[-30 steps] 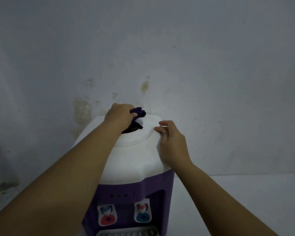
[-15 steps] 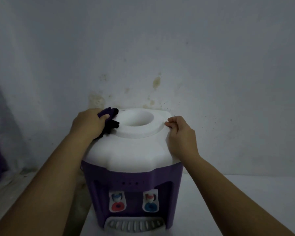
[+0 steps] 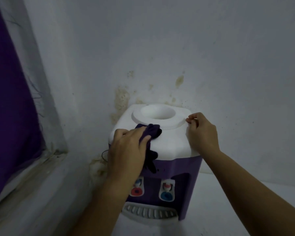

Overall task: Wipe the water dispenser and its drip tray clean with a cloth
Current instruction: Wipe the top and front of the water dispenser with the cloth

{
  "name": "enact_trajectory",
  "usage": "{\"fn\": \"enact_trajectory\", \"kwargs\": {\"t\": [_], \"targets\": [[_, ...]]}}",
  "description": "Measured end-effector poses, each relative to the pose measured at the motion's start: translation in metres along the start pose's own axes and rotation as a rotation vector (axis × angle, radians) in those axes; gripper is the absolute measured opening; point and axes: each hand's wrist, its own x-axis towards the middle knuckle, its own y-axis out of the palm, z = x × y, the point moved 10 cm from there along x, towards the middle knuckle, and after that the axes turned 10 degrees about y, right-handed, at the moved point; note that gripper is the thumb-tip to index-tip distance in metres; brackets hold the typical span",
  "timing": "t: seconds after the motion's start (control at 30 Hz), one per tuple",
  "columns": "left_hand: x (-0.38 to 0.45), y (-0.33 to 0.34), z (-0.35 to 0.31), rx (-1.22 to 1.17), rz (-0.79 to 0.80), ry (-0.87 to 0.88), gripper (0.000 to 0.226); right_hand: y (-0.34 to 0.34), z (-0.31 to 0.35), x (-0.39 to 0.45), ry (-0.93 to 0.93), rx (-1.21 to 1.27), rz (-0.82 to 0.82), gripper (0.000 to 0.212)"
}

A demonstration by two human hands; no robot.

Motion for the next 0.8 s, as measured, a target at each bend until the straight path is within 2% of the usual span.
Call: {"fn": "enact_trajectory", "kwargs": {"t": [0.07, 0.17, 0.27, 0.33, 0.4, 0.47, 0.53, 0.63, 0.73, 0.8], "targets": [[0.003, -0.001, 0.017, 0.008, -0.011, -0.107, 0.023, 0.000, 0.003, -0.003, -0.001, -0.027, 0.035, 0.021], [0.006, 0.007, 0.005, 0.015, 0.032, -0.120, 0.025, -0.006, 0.004, -0.012, 0.023, 0.015, 0.083, 0.023], [0.010, 0.027, -0.030, 0.003, 0.244, -0.054, 0.039, -0.016, 0.009, -0.030, 0.045, 0.163, 0.067, 0.021], [0.013, 0.038, -0.028, -0.152, 0.429, -0.172, 0.048, -0.019, 0.019, -0.044, 0.015, 0.236, 0.054, 0.020], [0.015, 0.050, -0.015, -0.398, 0.539, -0.312, 0.049, -0.019, 0.032, -0.055, -0.029, 0.259, 0.065, 0.022], [0.018, 0.051, 0.000, -0.651, 0.471, -0.424, 0.052, -0.012, 0.046, -0.066, -0.103, 0.202, 0.110, 0.026], [0.025, 0.044, 0.013, -0.758, 0.328, -0.415, 0.051, -0.001, 0.057, -0.079, -0.188, -0.008, 0.138, 0.030], [0.037, 0.022, 0.018, -0.446, 0.155, -0.172, 0.038, 0.000, 0.058, -0.087, -0.207, -0.197, 0.108, 0.030], [0.033, 0.034, 0.005, -0.356, 0.180, -0.028, 0.025, -0.014, 0.042, -0.082, -0.127, -0.099, 0.120, 0.021], [0.029, 0.048, -0.005, -0.294, 0.186, 0.059, 0.023, -0.024, 0.027, -0.083, -0.064, -0.014, 0.069, 0.026]]}}
